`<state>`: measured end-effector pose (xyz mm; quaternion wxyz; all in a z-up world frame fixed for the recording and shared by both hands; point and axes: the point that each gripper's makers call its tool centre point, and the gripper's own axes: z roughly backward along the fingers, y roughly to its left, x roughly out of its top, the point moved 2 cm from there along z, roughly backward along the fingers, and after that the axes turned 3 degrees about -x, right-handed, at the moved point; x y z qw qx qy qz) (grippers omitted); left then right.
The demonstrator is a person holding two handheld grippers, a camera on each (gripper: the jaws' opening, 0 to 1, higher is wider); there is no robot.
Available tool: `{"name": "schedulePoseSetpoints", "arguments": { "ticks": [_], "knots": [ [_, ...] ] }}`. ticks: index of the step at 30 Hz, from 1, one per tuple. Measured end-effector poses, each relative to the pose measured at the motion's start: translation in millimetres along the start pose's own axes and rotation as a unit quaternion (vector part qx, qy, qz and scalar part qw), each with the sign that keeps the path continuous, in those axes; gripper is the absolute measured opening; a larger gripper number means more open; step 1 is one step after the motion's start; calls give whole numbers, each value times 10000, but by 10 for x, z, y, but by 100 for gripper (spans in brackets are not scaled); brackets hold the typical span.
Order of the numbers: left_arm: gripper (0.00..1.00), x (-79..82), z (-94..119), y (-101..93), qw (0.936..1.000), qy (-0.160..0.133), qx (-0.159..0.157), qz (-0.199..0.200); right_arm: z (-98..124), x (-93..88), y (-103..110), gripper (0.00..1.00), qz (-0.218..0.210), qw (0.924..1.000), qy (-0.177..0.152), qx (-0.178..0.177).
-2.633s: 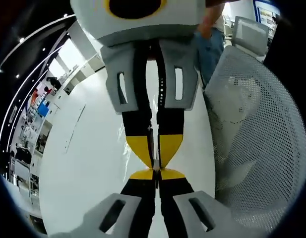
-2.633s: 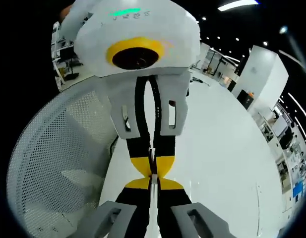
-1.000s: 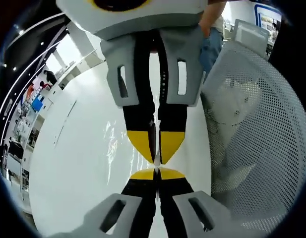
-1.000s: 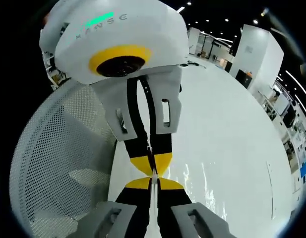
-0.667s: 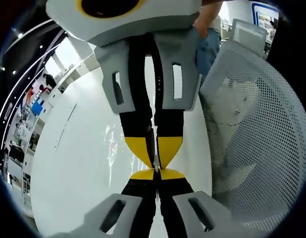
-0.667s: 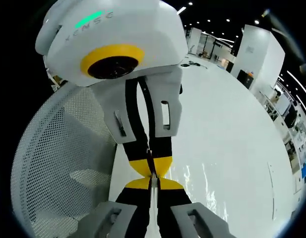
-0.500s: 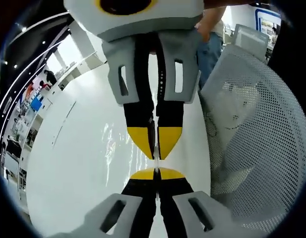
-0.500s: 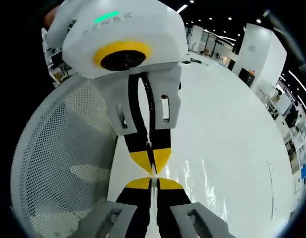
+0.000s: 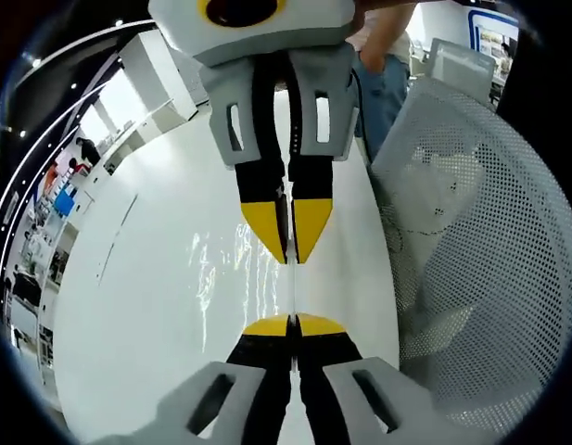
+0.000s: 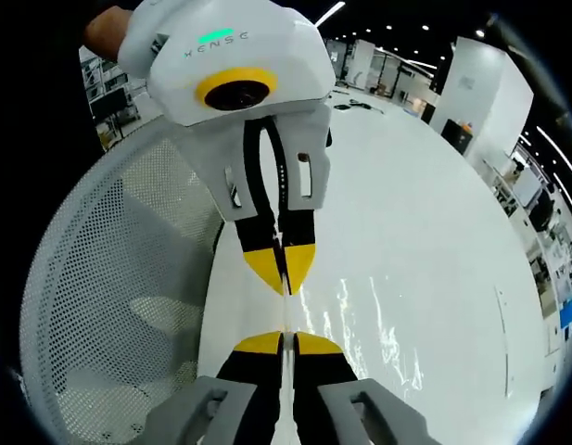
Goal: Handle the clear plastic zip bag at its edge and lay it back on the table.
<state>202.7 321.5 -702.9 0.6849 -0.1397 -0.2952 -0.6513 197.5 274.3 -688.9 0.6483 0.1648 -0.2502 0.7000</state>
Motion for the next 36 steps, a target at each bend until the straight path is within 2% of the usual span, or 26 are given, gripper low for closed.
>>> {"name": "schedulePoseSetpoints", "arguments": {
  "ticks": [8,14,16,19,29,36],
  "knots": [
    [0,63,-36,16,9999,4,-18,126,9,73,-5,0,-55,9999,-87,-9],
    [0,62,-16,7,9998,-53,-10,214,25,53,8,0,-45,10000,-74,-8],
    [0,46,-21,-4,9992,-71,-59,393,22,15,9,0,-71,10000,-21,5],
    [0,3,-17,-12,9993,-18,-58,381,31,-76,9,0,-23,9999,99,-2],
    [0,-88,24,9,9987,1,-14,500,138,-364,-52,0,-277,9992,285,-84],
    [0,-79,-12,-26,9991,74,-59,423,128,-369,-36,0,-314,9990,312,-92]
  ]
}}
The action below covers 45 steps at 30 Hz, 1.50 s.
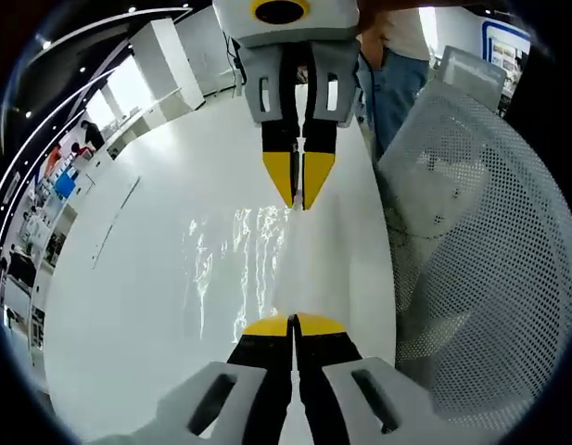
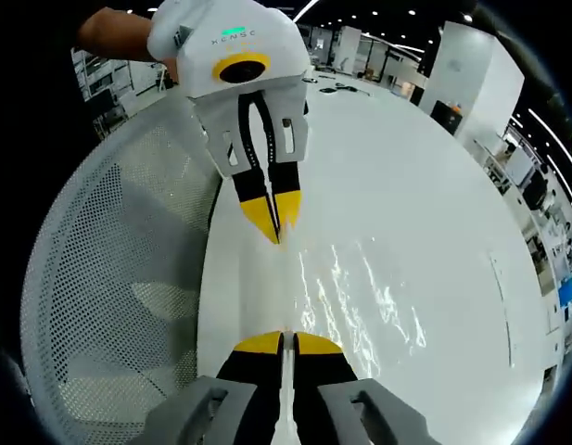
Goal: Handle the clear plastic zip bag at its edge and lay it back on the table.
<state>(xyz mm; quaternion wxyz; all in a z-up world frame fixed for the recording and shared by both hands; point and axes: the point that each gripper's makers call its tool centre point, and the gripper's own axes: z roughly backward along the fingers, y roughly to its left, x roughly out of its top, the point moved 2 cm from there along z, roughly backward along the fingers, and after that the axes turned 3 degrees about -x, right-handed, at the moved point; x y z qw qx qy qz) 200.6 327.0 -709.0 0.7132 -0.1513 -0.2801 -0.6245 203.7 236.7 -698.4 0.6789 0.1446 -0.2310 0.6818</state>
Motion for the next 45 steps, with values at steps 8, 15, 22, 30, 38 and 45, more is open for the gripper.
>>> {"name": "schedulePoseSetpoints", "arguments": {
  "ticks": [8,15,22,30,38,45],
  "knots": [
    [0,-34,13,2,10000,-21,-7,72,6,59,30,0,17,10000,-39,-2],
    [0,-56,13,11,9999,-33,-18,132,8,87,33,0,48,10000,-36,17],
    [0,-39,3,11,10000,-27,4,50,2,94,33,0,51,10000,-26,28],
    [2,103,10,20,9998,-170,7,90,-35,135,62,0,55,9999,-85,61],
    [3,244,-42,26,9997,-184,-46,-127,-77,211,105,0,72,9998,-132,87],
    [1,250,-46,19,9997,-161,-66,-186,-63,218,83,0,88,9998,-179,58]
  ]
}}
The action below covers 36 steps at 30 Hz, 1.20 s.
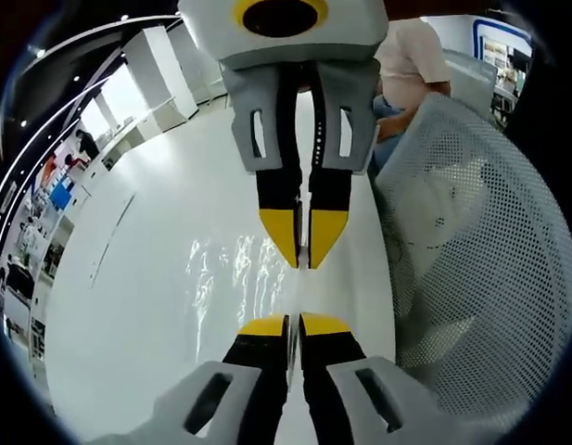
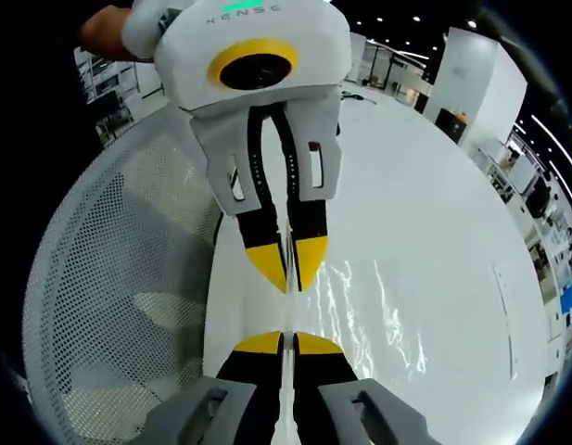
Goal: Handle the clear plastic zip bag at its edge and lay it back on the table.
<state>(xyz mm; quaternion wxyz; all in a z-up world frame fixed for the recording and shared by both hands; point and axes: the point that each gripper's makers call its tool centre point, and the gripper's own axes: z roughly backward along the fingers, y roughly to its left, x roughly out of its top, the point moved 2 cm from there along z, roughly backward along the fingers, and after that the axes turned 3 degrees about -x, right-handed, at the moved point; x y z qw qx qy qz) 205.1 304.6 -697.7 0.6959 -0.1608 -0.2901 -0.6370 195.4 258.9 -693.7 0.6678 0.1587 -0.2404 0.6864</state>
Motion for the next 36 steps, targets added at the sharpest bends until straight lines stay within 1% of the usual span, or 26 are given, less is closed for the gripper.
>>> {"name": "schedulePoseSetpoints", "arguments": {
  "ticks": [3,5,7,9,11,19,24,30,36],
  "knots": [
    [0,-1,1,2,10000,2,9,-3,1,7,-8,0,-1,10000,-21,-14],
    [0,-2,3,9,9999,-8,51,-115,1,4,-27,0,-5,10000,-42,-31],
    [0,-8,9,18,9999,-4,109,65,4,6,-49,0,-64,9999,-76,-48],
    [0,-10,15,55,9997,-3,229,131,7,1,-76,0,-205,9997,-115,-60],
    [0,-30,2,70,9995,3,203,232,15,-23,-94,0,-248,9996,-104,-64],
    [0,-97,29,83,9994,34,209,276,48,-192,-97,0,-317,9995,22,-85],
    [0,-115,28,83,9993,45,199,319,75,-289,-80,0,-287,9994,138,-117],
    [0,-101,20,76,9993,7,169,333,111,-316,-93,0,-345,9992,120,-154],
    [0,-80,7,76,9994,10,145,316,133,-363,-87,0,-302,9992,174,-185]
  ]
}}
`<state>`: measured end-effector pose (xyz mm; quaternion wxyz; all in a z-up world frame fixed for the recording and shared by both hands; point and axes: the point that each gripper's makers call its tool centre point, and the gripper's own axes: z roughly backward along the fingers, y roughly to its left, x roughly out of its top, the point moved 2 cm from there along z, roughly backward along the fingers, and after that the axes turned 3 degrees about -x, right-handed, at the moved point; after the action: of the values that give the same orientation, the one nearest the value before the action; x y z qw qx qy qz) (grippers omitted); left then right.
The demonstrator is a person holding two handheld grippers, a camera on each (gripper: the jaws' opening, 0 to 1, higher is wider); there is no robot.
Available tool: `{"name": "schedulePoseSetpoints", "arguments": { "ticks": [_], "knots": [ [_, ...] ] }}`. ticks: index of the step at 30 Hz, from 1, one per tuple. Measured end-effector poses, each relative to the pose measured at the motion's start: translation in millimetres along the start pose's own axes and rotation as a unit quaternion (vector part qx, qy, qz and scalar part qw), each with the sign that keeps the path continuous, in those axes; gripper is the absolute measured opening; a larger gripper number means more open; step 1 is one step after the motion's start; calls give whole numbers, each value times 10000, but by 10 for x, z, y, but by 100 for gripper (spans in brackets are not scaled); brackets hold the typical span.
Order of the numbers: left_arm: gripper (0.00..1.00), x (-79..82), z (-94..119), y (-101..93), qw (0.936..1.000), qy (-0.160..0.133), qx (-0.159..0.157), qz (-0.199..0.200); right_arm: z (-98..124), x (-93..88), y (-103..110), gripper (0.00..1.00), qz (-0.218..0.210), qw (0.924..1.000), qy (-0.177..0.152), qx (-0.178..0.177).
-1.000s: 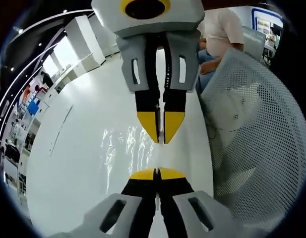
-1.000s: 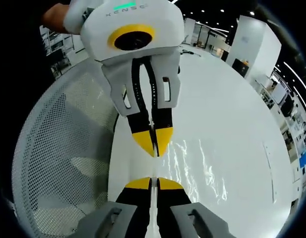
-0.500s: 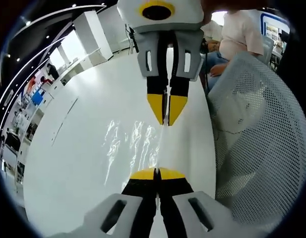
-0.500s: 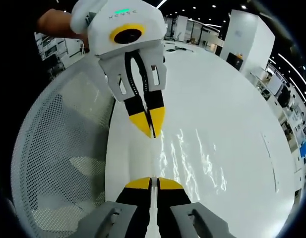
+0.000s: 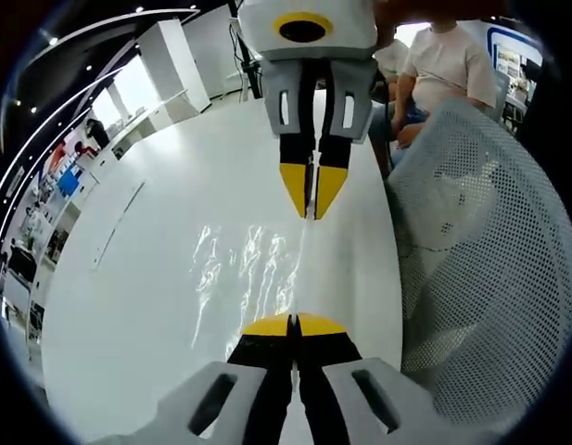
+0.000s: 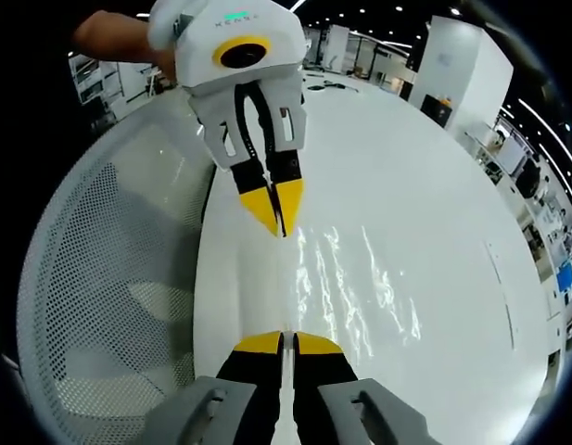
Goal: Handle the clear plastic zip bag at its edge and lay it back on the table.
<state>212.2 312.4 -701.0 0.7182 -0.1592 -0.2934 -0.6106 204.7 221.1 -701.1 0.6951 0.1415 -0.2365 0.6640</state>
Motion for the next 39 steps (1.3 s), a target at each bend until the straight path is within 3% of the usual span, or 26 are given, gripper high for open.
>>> {"name": "schedulePoseSetpoints", "arguments": {
  "ticks": [24,27,39],
  "knots": [
    [0,-46,-9,-7,9999,47,-61,88,64,-218,-12,0,68,9996,269,-72],
    [0,-23,-14,-29,9999,11,-80,104,82,-232,-37,0,-66,9998,170,-76],
    [0,-46,-10,-7,9999,-12,-37,108,39,-199,-2,0,365,9985,373,-132]
  ]
}}
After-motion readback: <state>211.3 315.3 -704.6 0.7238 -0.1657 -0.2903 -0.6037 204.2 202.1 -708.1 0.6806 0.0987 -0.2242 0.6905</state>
